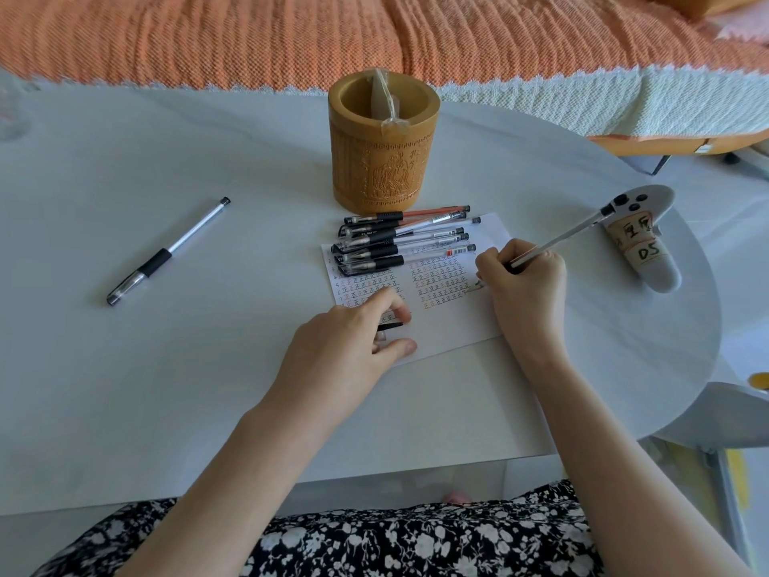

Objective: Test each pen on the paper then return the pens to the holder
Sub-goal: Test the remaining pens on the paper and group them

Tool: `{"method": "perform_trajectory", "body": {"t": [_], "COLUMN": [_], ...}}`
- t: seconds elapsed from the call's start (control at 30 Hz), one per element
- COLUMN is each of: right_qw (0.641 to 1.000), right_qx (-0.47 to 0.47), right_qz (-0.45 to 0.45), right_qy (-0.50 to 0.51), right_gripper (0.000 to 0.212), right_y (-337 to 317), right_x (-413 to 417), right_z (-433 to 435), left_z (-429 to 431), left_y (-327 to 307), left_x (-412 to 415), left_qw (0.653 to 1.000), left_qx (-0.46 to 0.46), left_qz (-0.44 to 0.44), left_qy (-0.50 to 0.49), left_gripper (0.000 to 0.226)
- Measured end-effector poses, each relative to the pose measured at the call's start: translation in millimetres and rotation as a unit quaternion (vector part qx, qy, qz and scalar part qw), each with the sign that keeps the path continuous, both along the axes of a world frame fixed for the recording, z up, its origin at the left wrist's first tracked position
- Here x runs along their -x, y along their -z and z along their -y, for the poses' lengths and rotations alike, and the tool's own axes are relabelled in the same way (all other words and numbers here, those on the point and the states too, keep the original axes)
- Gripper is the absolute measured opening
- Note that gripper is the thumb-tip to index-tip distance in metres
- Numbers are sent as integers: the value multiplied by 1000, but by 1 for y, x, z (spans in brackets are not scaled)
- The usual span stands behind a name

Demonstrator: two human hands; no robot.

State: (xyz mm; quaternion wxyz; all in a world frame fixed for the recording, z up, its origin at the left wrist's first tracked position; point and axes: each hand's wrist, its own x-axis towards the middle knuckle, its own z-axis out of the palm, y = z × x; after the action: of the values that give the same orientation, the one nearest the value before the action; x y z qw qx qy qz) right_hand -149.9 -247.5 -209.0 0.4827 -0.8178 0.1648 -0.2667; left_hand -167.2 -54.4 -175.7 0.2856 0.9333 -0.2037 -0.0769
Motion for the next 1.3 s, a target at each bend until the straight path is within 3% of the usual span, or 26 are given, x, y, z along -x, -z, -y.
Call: {"method": "perform_trajectory", "body": {"t": [1.3], "right_qw": [999], "right_qx": [-30], "right_qz": [-3], "right_qy": [-28], "right_gripper": [34], "right_y": [0], "right_x": [0], "right_z": [0], "left_z": [0], "left_y": [1], "left_x": [1], "left_qw": [1000], "left_qx": [3], "left_qz": [10], "left_qy": [-3], "left_gripper": [22]}}
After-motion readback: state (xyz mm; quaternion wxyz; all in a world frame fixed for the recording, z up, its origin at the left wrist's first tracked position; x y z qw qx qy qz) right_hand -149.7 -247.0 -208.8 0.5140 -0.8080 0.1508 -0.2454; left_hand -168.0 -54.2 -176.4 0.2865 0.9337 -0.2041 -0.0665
